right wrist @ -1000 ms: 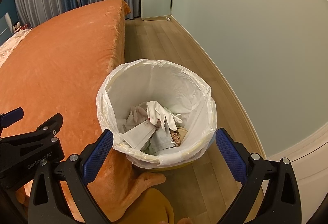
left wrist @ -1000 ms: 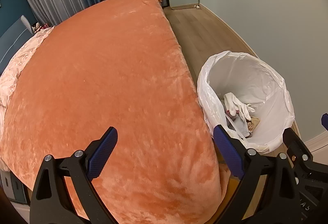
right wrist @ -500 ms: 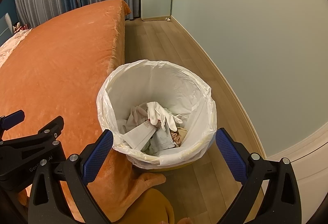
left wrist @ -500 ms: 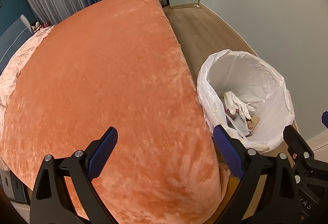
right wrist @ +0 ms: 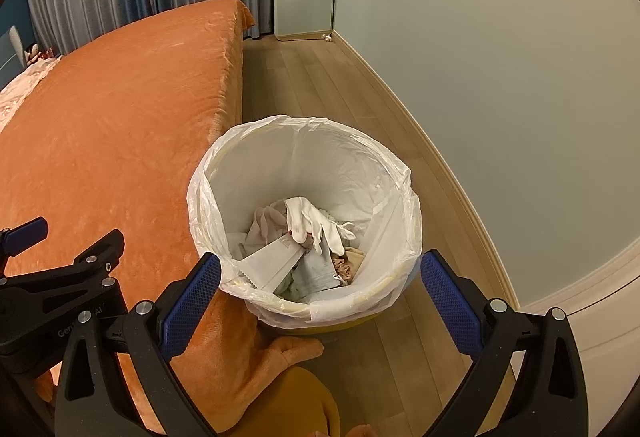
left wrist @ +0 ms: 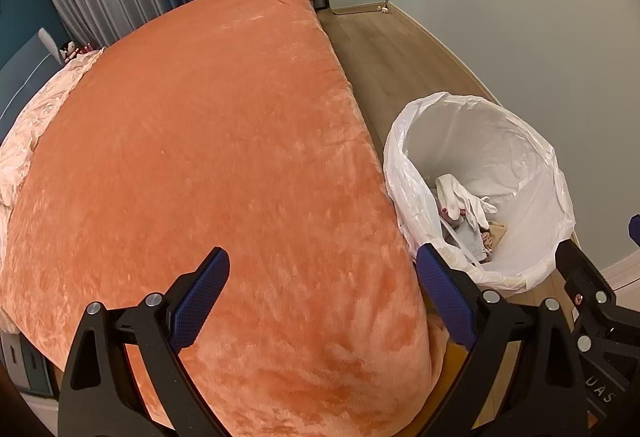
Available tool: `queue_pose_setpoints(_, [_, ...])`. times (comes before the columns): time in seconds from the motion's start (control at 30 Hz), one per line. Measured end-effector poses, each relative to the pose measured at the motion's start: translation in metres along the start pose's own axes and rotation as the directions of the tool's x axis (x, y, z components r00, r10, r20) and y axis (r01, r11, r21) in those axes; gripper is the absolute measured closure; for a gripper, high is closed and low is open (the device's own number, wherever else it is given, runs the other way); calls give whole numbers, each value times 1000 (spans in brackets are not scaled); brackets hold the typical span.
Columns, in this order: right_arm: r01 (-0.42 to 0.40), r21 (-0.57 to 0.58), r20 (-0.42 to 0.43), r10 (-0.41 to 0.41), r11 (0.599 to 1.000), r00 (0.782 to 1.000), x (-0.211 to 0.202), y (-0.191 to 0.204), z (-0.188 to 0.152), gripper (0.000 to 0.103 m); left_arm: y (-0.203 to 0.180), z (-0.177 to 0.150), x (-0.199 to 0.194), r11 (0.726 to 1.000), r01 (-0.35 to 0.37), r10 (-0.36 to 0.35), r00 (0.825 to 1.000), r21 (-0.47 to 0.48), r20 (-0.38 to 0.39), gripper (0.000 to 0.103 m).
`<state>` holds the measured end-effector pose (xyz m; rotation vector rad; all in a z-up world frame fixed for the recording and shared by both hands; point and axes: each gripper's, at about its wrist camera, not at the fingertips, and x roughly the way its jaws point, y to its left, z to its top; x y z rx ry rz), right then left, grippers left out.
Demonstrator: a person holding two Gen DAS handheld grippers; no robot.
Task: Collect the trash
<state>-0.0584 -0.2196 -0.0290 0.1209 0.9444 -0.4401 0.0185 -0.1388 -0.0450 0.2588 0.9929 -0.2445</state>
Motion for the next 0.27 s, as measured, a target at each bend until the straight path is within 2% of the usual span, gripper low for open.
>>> queue_pose_setpoints(0.27, [7,11,-5,-7,1000,1000,2,-5,-1,7,4,-2,3,1000,12,-12,1000,-10,-5,13])
